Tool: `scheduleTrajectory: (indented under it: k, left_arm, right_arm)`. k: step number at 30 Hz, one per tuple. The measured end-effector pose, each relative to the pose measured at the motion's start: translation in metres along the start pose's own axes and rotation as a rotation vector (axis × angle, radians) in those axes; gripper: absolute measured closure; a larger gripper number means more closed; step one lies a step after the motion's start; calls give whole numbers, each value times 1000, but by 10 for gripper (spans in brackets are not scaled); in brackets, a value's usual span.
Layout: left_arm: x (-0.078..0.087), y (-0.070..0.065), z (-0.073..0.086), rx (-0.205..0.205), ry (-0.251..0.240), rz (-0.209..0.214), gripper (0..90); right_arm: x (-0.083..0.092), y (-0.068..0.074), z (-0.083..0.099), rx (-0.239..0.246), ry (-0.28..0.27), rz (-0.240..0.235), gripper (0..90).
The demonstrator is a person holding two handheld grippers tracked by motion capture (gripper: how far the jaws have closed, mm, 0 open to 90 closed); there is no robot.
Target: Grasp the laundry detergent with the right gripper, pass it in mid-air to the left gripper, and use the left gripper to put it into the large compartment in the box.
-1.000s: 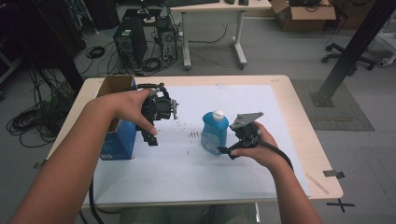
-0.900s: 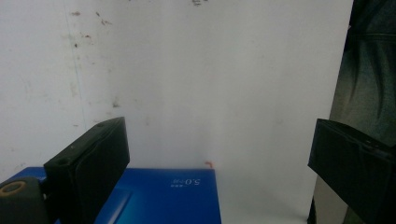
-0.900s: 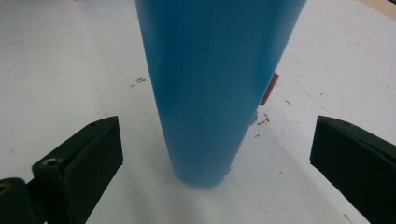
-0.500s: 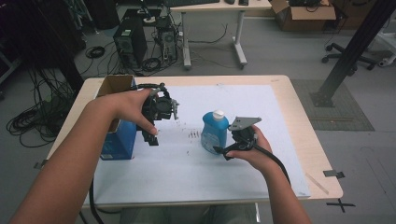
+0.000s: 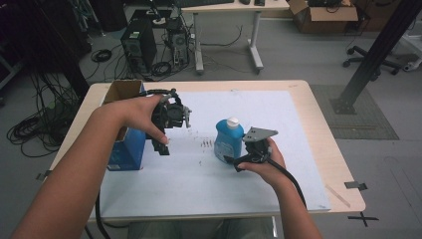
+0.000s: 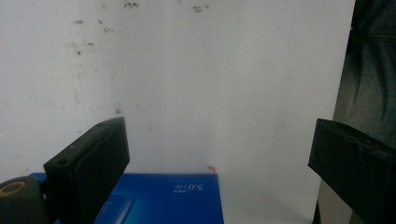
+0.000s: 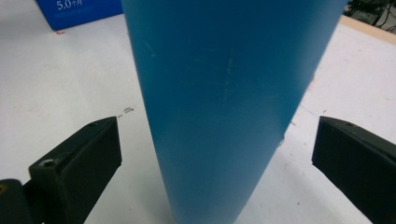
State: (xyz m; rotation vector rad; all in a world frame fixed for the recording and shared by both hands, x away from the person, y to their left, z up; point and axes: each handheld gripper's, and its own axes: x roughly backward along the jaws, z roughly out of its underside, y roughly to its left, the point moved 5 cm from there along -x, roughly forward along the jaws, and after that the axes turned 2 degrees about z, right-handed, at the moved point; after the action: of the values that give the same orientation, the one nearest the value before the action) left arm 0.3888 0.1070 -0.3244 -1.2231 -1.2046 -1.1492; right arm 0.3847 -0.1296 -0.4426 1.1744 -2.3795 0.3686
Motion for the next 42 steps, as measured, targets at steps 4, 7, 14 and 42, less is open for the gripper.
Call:
scheduleTrajectory:
  k: [4, 7, 14, 42]
  left_arm:
    - [0, 0, -1, 0, -5, -1, 54]
    - [1, 0, 0, 1, -6, -1, 54]
    - [0, 0, -1, 0, -6, -6, 53]
    - [-1, 1, -2, 0, -9, -14, 54]
  right_arm:
    - [-2, 2, 0, -9, -31, 17, 7]
    - [-4, 3, 1, -20, -49, 31, 10]
    - [-11, 5, 4, -38, -76, 44, 9]
    - [-23, 7, 10, -120, -196, 129, 6]
